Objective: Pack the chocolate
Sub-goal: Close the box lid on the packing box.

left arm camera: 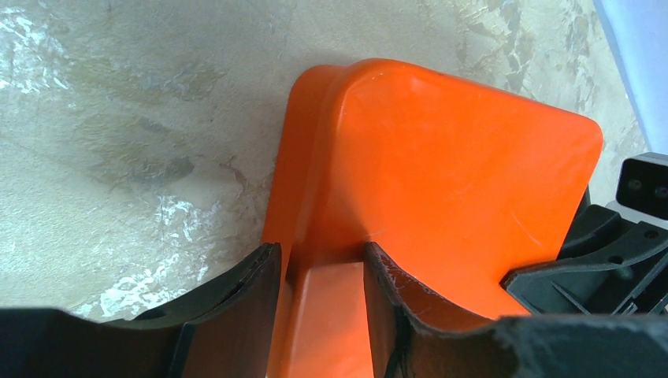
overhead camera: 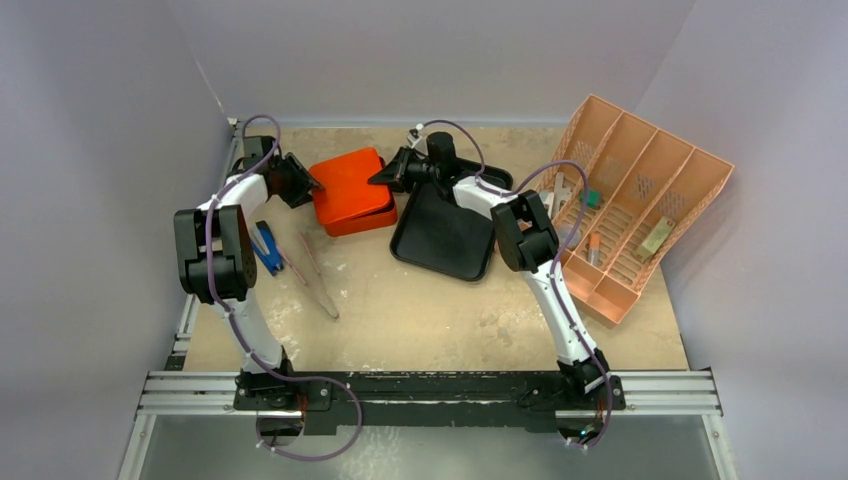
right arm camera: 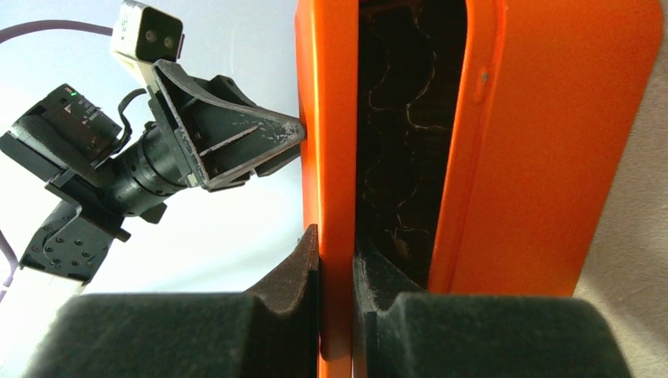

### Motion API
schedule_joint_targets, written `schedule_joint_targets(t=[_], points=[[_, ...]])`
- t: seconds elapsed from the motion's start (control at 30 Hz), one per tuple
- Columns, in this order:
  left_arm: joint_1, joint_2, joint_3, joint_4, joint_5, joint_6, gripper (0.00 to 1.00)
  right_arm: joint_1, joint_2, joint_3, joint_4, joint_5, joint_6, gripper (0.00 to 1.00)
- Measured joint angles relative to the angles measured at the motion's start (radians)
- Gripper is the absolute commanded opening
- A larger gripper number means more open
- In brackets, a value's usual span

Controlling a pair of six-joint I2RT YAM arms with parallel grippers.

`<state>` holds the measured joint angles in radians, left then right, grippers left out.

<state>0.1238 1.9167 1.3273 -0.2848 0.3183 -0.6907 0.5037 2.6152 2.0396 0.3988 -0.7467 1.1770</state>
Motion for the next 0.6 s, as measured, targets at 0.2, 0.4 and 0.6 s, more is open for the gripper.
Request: schedule_joint_targets(t=[0.2,0.4,0.6], points=[[0.0,-0.003,0.014,-0.013,-0.012,0.003,0.4,-0.002,0.0,0.0,0.018,0.004,0.032,0.0],[0.0,-0.003,0.021,-0.019,-0.017,0.005,0.3,-0.011,0.0,0.0,0.016,0.014,0.035,0.0],[0.0,-0.002,0.021,-0.017,-0.017,0.007,0.26,-0.014,0.0,0.0,-0.013,0.022,0.031,0.0]])
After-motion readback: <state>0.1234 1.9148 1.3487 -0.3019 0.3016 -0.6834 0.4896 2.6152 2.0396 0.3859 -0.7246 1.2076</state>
